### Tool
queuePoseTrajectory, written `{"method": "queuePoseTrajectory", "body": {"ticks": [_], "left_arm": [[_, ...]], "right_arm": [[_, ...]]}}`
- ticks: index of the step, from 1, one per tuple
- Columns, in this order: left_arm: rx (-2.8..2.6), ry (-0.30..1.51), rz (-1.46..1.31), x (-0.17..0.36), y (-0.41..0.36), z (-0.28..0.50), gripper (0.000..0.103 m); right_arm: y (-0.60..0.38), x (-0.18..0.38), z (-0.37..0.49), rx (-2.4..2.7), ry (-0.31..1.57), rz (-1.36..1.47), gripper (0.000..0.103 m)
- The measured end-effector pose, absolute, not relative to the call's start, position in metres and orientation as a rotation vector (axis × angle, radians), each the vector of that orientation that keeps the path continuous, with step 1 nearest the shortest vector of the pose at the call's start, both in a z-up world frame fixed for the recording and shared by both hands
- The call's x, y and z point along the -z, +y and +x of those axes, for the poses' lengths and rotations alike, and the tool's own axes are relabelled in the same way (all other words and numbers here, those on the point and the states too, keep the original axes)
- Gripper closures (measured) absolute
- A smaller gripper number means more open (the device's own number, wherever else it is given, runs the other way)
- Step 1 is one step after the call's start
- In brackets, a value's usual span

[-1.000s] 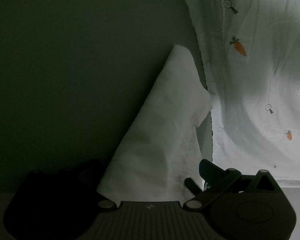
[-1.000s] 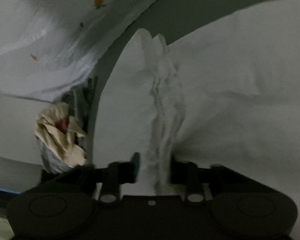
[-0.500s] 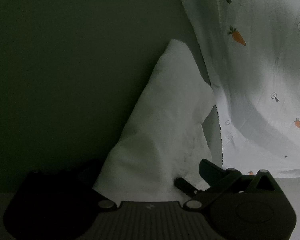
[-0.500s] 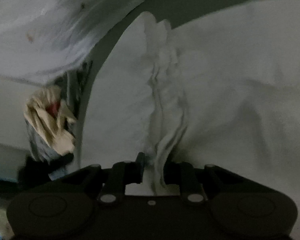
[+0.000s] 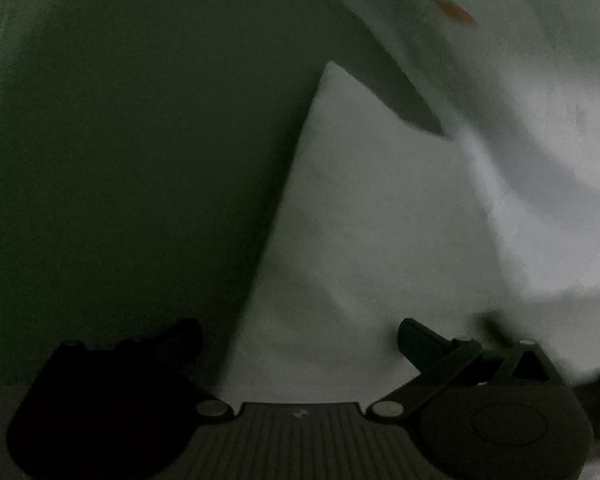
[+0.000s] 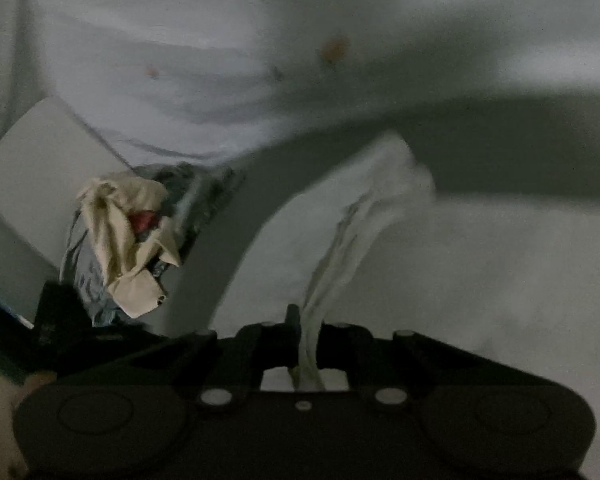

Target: Fold clothes

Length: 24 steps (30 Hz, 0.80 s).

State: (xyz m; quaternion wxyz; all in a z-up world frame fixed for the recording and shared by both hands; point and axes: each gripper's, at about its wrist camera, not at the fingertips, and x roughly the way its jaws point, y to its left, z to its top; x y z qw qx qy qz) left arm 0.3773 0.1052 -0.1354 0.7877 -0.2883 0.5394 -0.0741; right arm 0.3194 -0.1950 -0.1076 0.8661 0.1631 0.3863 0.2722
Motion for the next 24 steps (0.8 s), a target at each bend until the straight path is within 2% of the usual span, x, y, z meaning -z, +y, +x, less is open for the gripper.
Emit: {"method": "queuePoseTrajectory", "body": {"ticks": [3,6,8,9,12,14,16,20,21,22,23,24], "left_arm": [[0.213,1.161,-0.555,0.119,0.082,0.371,0.000],[0.219,1.213,-0.445,0.125,0.053,0.359,0.000],[0.214,1.260,-0.370,0.134,0.035,0.350,0.000],[0.208,1.263,-0.330,0.139,0.028,0.344,0.000],[0.209,1.234,-0.186,0.143,0.007,0.328,0.000],[0.214,1.227,-0.124,0.144,0.000,0.322,0.000],[0.210,1.219,-0.088,0.145,-0.005,0.318,0.000],[0.181,1.215,-0.073,0.143,-0.014,0.316,0.000],[0.176,1.210,-0.066,0.144,-0.015,0.315,0.000],[0.172,1.206,-0.059,0.144,-0.015,0.313,0.000],[0.170,1.200,-0.047,0.145,-0.016,0.311,0.000],[0.170,1.194,-0.033,0.146,-0.016,0.309,0.000]], "right_arm": [[-0.234,0.080,0.287,-0.497,0.731,0.288,0.099],[-0.268,0.090,0.268,-0.397,0.768,0.281,0.097],[-0.295,0.123,0.259,-0.299,0.858,0.364,0.084],[-0.305,0.143,0.255,-0.256,0.920,0.433,0.081],[-0.329,0.183,0.238,-0.177,0.990,0.623,0.080],[-0.339,0.189,0.228,-0.188,0.942,0.753,0.068],[-0.344,0.192,0.229,-0.210,0.941,0.819,0.061],[-0.320,0.190,0.246,-0.225,0.957,0.766,0.056],[-0.312,0.190,0.250,-0.242,0.962,0.755,0.057],[-0.304,0.191,0.253,-0.258,0.968,0.745,0.067],[-0.300,0.191,0.257,-0.268,0.991,0.731,0.092],[-0.296,0.187,0.258,-0.251,0.996,0.692,0.098]]}}
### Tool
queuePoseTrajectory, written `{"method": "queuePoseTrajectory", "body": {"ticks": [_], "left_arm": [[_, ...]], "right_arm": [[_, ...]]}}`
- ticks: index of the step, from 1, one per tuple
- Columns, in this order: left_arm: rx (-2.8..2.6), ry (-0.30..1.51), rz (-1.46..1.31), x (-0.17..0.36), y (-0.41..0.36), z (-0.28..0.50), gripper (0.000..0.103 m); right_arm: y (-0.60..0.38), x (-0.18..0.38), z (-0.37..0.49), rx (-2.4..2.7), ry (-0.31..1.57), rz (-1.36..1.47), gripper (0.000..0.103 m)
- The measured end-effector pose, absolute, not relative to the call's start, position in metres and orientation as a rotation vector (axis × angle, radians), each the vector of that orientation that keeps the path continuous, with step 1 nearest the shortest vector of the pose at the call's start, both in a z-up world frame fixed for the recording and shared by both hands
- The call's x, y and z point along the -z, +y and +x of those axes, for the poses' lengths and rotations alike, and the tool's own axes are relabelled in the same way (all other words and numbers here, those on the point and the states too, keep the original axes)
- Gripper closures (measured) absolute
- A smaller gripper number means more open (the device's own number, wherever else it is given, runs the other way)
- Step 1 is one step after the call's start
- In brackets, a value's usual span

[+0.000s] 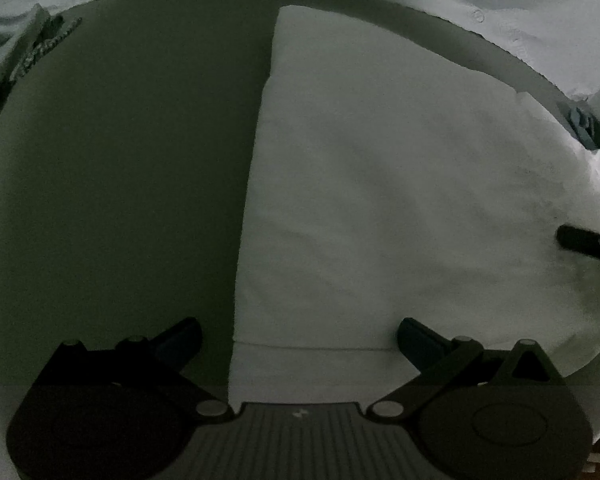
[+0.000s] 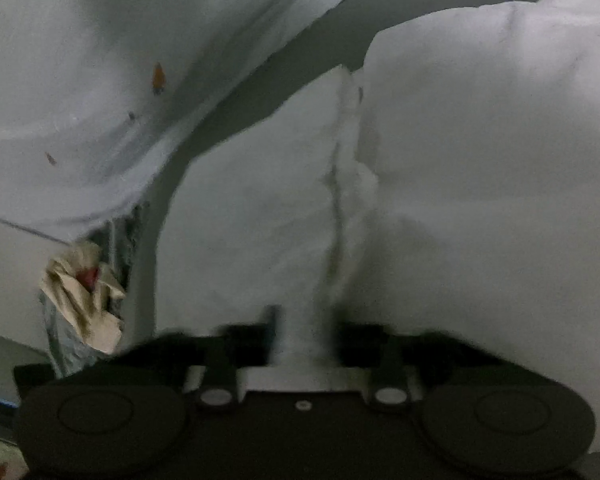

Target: Fold clothes

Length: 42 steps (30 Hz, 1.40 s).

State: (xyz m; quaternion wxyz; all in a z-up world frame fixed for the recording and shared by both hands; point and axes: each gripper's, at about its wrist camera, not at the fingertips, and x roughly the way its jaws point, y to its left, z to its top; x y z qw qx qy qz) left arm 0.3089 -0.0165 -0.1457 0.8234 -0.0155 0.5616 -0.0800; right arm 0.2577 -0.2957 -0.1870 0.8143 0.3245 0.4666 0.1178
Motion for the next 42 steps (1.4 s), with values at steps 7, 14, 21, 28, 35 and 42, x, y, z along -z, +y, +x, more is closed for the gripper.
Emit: {"method": "queuePoseTrajectory", "body": {"ticks": [7,14,21,28,35,42], "left_arm": [[0.175,1.164,0.035,0.148,-0.021,0.297,0.000],[0.163,1.161,0.054,0.148,-0.022,0.291,0.000],[0.163,1.122,0.048,0.149,-0.016,0.274,0.000],[0.159,1.154,0.052,0.145,-0.018,0.278,0.000],[0.156,1.195,0.055,0.142,-0.016,0.278,0.000],[0.153,1.192,0.053,0.138,-0.013,0.277,0.000]], "right_arm": [[-0.301,0.190,0.229,-0.169,0.959,0.605,0.098],[-0.325,0.170,0.186,-0.055,0.857,0.553,0.064],[-0.403,0.167,0.114,0.277,0.656,0.699,0.019],[-0.467,0.195,0.089,0.461,0.563,0.858,0.015],[-0.512,0.206,0.114,0.460,0.474,0.951,0.015],[-0.546,0.245,0.122,0.501,0.228,1.520,0.040]]}}
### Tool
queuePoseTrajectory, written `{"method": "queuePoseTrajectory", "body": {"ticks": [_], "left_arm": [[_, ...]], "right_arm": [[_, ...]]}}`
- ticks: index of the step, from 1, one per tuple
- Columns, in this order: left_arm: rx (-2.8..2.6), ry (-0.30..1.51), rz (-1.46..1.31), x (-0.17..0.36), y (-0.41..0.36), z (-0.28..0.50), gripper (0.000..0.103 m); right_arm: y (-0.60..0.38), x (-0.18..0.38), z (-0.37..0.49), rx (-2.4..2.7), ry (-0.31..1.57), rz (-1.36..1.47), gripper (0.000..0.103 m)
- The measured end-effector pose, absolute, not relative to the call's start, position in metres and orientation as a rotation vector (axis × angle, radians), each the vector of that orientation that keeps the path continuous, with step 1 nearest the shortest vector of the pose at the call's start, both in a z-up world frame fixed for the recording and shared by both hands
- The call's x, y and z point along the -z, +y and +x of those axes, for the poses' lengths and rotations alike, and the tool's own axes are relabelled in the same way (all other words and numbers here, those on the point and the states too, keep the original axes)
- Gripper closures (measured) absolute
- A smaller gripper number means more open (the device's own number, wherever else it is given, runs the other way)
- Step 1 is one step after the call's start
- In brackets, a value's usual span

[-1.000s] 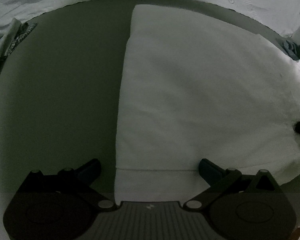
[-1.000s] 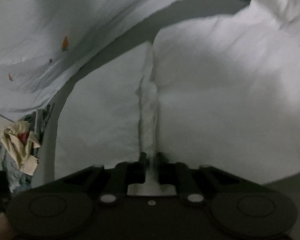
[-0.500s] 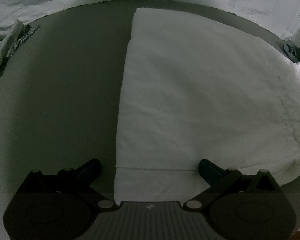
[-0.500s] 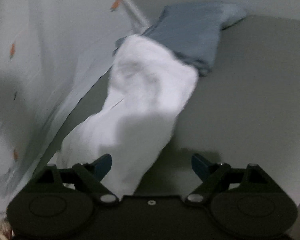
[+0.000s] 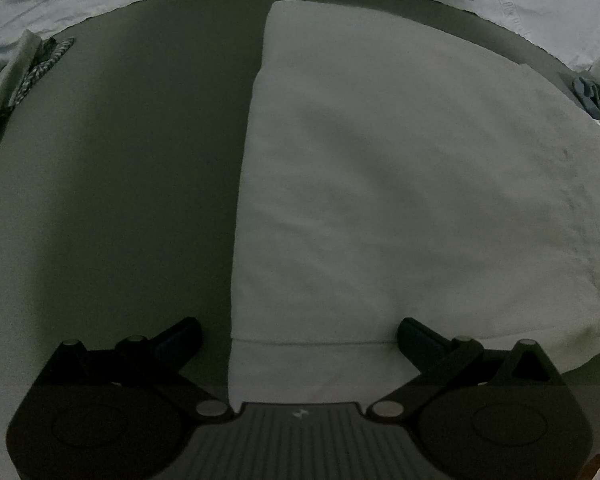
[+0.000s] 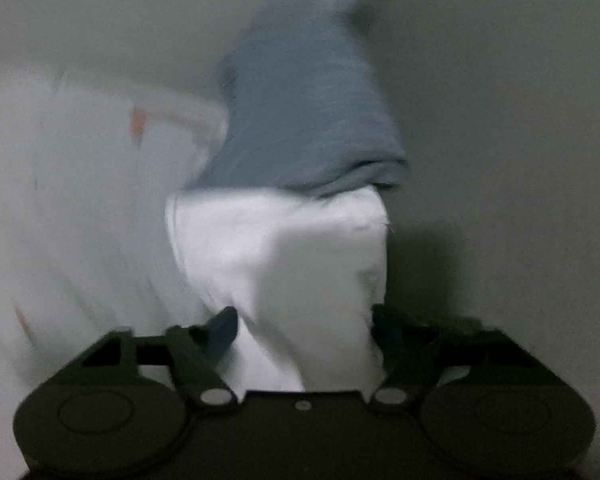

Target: Fold clothes

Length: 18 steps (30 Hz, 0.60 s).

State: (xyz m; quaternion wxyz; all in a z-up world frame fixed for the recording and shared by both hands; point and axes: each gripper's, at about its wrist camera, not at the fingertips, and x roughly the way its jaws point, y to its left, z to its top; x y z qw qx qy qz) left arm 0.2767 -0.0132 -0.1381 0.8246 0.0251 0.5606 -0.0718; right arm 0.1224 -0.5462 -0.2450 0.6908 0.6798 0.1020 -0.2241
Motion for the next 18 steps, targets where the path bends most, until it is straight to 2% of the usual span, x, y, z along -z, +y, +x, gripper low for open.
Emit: {"method": "queuePoseTrajectory", "body": {"ticks": [1,2,5,7,18], "left_arm": [[0.152,1.188,0.053,0.138,-0.012,0.275,0.000],[0.151,1.183,0.052,0.137,-0.011,0.271,0.000],[0.150,1.172,0.051,0.136,-0.008,0.264,0.000],[0.150,1.166,0.050,0.135,-0.006,0.261,0.000],[0.151,1.133,0.048,0.130,0.005,0.238,0.000]], "right_arm": [[-0.547,0.254,0.118,0.500,0.167,1.634,0.052],[-0.547,0.259,0.115,0.491,0.137,1.697,0.059],[-0.541,0.273,0.106,0.440,0.047,1.835,0.072],[-0.534,0.276,0.104,0.385,-0.020,1.905,0.077],[-0.481,0.246,0.118,0.059,-0.160,2.005,0.079]]}}
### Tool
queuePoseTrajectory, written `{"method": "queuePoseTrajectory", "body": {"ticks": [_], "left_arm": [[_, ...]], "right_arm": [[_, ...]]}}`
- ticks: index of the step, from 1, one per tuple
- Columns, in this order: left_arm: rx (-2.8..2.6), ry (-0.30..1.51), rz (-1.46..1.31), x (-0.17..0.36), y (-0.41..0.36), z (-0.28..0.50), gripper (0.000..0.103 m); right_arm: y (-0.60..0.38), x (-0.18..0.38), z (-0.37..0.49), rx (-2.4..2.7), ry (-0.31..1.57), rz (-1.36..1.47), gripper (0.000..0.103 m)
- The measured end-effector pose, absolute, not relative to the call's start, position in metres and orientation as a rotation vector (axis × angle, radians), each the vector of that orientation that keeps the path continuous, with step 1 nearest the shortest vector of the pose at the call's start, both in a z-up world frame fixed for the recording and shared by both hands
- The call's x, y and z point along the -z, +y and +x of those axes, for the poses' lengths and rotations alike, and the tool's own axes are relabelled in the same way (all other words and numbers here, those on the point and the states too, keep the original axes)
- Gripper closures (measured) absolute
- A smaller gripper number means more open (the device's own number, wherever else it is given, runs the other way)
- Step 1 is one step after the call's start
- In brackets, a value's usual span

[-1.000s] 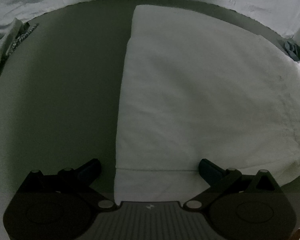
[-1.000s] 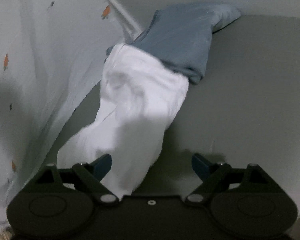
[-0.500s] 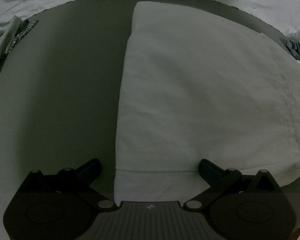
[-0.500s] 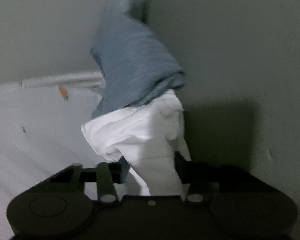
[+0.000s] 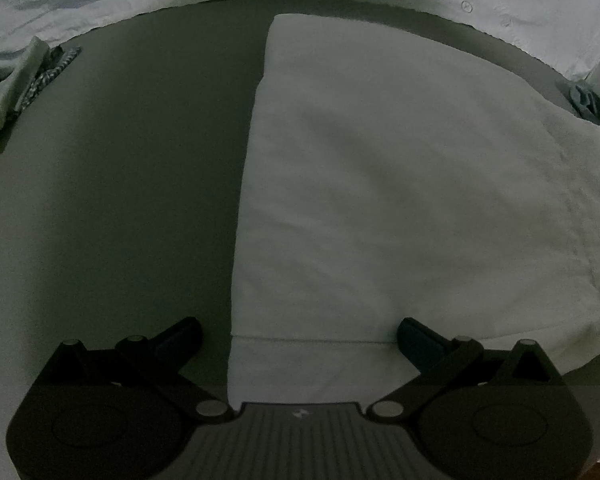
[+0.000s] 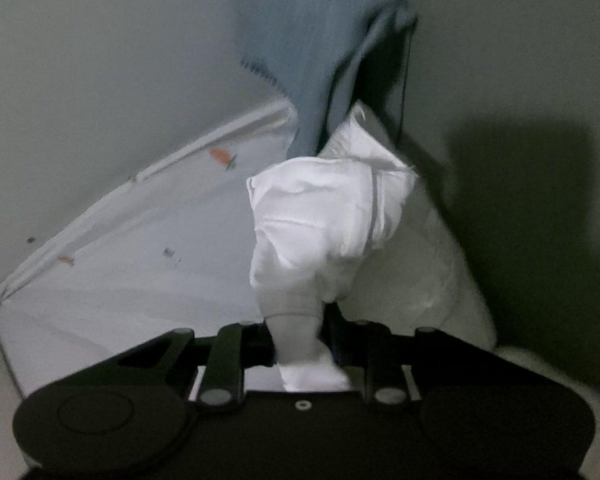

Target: Fold clothes

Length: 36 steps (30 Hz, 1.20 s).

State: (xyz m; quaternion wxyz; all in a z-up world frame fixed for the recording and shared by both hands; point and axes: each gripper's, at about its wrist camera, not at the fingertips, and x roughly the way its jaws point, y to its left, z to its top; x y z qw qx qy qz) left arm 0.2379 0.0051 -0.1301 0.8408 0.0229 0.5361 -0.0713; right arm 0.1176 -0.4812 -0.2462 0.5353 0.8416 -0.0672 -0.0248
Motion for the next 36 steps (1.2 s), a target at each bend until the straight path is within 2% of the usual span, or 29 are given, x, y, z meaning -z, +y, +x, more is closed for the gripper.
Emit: {"method": "queuePoseTrajectory", "body": {"ticks": [8,13,16,20,22,25,30,31,34,36], "left_arm": [[0.156,1.107,0.049,0.134,0.017,0.228,0.000],[0.161,1.097,0.051,0.135,0.031,0.219,0.000],[0.160,1.096,0.049,0.134,0.037,0.211,0.000],[0.160,1.093,0.045,0.164,0.038,0.189,0.000],[0.168,1.094,0.045,0.176,0.010,0.231,0.000],[0.211,1.111,0.070,0.171,0.025,0.228,0.000],[0.271,1.149,0.076,0.168,0.040,0.222,0.000],[0.270,1.158,0.074,0.166,0.046,0.217,0.000],[0.253,1.181,0.092,0.171,0.044,0.227,0.000],[0.252,1.171,0.097,0.168,0.050,0.226,0.000]], "right_arm": [[-0.430,0.229,0.146,-0.187,-0.097,1.985,0.079],[-0.381,0.219,0.161,-0.300,0.009,2.007,0.079],[-0.343,0.225,0.165,-0.327,0.136,2.006,0.079],[-0.305,0.250,0.179,-0.273,0.375,1.912,0.079],[-0.290,0.268,0.185,-0.186,0.554,1.819,0.079],[-0.273,0.277,0.191,-0.088,0.714,1.704,0.082],[-0.266,0.247,0.198,-0.027,0.748,1.617,0.079],[-0.264,0.244,0.199,-0.018,0.751,1.599,0.078],[-0.264,0.225,0.209,-0.020,0.742,1.523,0.062],[-0.254,0.208,0.215,-0.040,0.760,1.410,0.058]]}}
